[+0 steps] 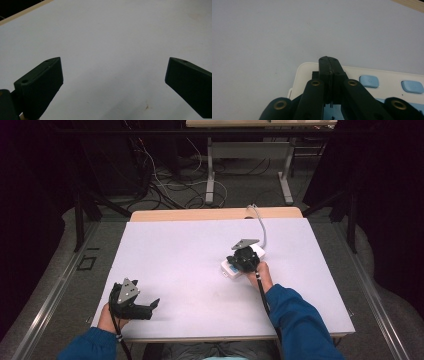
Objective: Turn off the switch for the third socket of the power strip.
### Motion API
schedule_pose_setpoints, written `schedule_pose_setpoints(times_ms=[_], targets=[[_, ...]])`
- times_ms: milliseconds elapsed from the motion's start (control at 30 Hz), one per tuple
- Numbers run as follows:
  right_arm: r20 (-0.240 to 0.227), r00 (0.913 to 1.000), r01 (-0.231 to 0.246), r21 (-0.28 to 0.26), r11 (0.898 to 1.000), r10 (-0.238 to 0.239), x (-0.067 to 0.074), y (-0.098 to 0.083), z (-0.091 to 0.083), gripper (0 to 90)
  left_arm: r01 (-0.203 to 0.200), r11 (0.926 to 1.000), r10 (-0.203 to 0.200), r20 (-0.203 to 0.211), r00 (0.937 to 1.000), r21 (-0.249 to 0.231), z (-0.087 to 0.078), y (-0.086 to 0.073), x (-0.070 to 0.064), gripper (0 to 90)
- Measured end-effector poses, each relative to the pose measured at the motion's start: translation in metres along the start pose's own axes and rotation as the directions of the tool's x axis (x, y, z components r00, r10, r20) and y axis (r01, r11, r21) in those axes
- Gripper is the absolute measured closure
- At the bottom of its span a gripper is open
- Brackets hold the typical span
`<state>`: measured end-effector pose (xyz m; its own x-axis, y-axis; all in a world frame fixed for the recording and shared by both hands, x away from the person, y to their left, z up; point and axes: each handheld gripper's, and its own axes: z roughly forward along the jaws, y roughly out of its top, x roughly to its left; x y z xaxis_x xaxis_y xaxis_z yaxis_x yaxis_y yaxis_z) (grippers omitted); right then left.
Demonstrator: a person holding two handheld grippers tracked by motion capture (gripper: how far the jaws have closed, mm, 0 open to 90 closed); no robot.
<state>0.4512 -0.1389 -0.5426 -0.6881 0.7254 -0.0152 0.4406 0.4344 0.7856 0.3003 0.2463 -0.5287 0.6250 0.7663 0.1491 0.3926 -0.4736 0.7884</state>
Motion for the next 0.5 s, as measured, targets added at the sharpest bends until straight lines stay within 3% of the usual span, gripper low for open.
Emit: schedule_pose_setpoints(times_ms=[500], targets=[[0.005,1.0000,0.002,0.000,1.000,-0.002,0.0005,0.0004,0.0001,90.0,-0.001,1.0000,0.001,0.000,1.0000,-0.001,-0.0003,0.0002,-0.0002,1.4]])
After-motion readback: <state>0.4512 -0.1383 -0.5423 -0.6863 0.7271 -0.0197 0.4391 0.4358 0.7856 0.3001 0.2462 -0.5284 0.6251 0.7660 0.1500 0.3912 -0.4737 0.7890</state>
